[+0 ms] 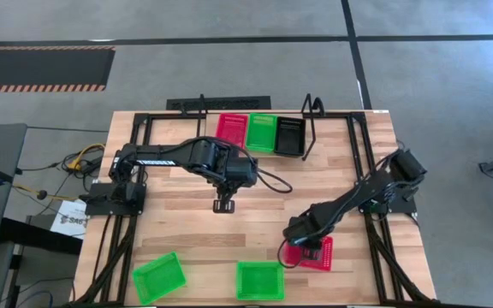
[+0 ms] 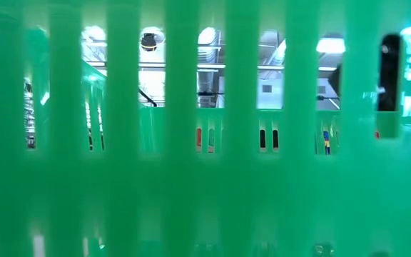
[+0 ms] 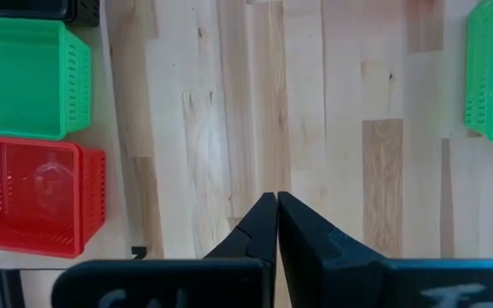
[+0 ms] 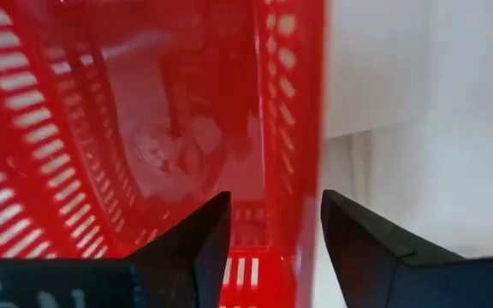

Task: Stack baskets on shelf by color
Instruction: Stack the red bin on top of the other red bins on the shelf

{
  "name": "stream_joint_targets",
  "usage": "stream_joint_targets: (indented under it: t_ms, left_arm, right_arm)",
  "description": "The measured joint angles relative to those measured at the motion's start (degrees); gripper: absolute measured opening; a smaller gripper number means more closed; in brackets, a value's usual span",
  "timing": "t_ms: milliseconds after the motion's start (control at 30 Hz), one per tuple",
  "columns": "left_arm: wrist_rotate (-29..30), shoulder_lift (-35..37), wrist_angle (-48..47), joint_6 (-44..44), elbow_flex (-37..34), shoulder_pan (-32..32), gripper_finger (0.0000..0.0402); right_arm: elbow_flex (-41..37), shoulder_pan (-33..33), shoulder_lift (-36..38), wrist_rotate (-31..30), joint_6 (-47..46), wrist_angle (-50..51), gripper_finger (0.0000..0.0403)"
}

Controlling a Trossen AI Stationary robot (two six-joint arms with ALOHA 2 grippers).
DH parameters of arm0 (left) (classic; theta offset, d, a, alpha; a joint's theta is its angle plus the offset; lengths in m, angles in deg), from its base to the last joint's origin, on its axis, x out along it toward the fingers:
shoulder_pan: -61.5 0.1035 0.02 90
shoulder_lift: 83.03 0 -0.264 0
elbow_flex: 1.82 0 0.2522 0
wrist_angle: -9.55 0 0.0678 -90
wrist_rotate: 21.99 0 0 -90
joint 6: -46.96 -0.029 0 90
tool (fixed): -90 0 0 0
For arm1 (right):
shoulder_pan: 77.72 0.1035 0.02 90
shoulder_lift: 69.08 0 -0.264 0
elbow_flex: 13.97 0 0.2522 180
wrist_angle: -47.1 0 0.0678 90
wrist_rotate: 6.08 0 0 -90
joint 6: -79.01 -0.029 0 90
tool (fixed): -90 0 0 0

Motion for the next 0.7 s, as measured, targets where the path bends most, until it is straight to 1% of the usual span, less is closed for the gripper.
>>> stream_joint_targets:
  t_ms: [67,133,200,300,333,433,567,700]
  left_arm:
    - [0.0,0.0,0.0,0.0,0.0,0.0,0.0]
    - [0.0,0.0,0.0,0.1,0.0,0.0,0.0]
    - [0.0,0.0,0.0,0.2,0.0,0.0,0.0]
    - [0.1,0.0,0.0,0.5,0.0,0.0,0.0]
    - [0.8,0.0,0.0,0.9,0.0,0.0,0.0]
    - [4.9,0.0,0.0,3.7,0.0,0.0,0.0]
    - [8.4,1.3,0.0,6.9,0.0,0.0,0.0]
    - [13.4,2.7,0.0,12.6,0.0,0.0,0.0]
  right_arm:
    - [0.0,0.0,-1.7,2.1,1.1,0.0,0.0184]
    - [0.0,0.0,-2.9,3.3,1.3,0.0,0.0155]
    - [0.0,0.0,-3.5,4.0,1.4,-0.1,0.0109]
    - [0.0,-0.6,-3.8,4.5,1.4,-0.3,0.0026]
    - [0.0,-0.9,-3.4,4.1,1.3,-0.4,0.0015]
    - [0.3,-2.2,-2.6,-0.8,-0.6,0.2,0.0012]
    - [0.6,-5.3,1.6,-12.7,-5.6,3.6,0.0006]
    - [0.6,-9.5,9.6,-25.2,-10.3,9.1,0.0003]
